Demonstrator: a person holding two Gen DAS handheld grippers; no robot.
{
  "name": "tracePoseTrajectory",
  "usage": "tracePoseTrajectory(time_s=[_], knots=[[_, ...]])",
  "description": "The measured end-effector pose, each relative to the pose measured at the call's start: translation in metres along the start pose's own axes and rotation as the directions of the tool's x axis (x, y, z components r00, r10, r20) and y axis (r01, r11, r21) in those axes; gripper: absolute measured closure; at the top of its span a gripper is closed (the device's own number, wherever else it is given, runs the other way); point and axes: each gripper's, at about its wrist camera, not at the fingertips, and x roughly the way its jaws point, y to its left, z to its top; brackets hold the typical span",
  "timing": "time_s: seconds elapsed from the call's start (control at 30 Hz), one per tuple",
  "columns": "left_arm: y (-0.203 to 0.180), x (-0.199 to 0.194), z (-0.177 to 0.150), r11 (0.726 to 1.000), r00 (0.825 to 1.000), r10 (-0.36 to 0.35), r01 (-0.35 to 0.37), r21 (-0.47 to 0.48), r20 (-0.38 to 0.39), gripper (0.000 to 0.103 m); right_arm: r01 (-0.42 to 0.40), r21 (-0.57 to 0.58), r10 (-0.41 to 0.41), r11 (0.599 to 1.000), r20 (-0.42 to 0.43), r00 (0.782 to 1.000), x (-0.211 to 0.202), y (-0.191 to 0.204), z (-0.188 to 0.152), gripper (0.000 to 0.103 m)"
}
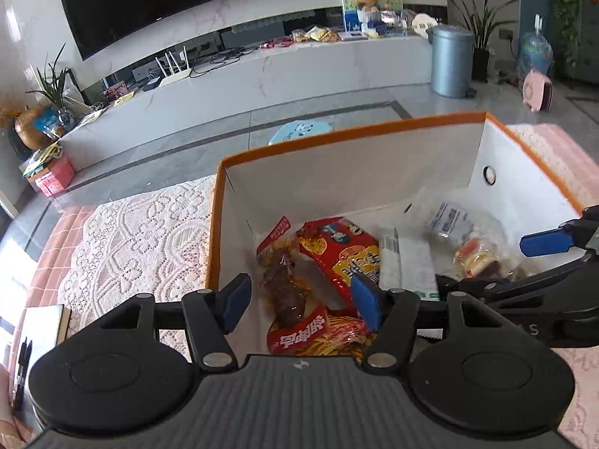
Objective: Organize snacks
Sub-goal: 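Move both tools back toward the peanut bag beside the box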
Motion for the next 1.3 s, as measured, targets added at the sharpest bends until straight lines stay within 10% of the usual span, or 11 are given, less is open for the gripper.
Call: tracePoseTrajectory(time_s=[0.63,1.3], knots=[[-0.004,-0.081,-0.005,0.996,0.991,-0.046,0.055,-0.067,0.128,0.032,0.005,-0.026,0.000,1.000,0.177,0.984,-0.093,-0.003,-0.020,0.009],[-0.004,-0.160,-0.077,0.981,0.965,-0.154,0.175,-0.084,0.214,0.039,0.032,0.035,-0.044,0.999,0.415,0.909,-0.192,0.016,-0.141,0.006]])
